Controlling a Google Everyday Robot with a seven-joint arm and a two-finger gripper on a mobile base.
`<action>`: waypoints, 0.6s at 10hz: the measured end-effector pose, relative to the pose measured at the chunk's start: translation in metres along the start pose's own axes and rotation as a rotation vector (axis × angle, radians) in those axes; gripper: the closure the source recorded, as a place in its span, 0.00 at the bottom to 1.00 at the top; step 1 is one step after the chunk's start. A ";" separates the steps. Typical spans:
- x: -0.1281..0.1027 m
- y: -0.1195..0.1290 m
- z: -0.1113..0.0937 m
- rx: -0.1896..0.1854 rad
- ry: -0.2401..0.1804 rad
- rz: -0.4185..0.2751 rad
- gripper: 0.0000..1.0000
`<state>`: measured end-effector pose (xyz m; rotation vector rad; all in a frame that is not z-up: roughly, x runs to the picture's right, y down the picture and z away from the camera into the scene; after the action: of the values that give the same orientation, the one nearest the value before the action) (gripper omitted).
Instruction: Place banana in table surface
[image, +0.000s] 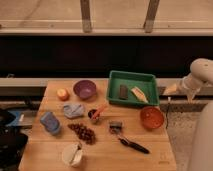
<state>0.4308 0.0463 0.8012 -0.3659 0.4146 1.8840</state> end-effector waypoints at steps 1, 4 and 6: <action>0.000 0.000 0.000 0.000 0.000 0.000 0.20; -0.004 0.001 -0.004 0.003 -0.021 -0.024 0.20; -0.011 0.011 -0.012 0.006 -0.041 -0.102 0.20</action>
<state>0.4244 0.0287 0.7968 -0.3380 0.3677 1.7874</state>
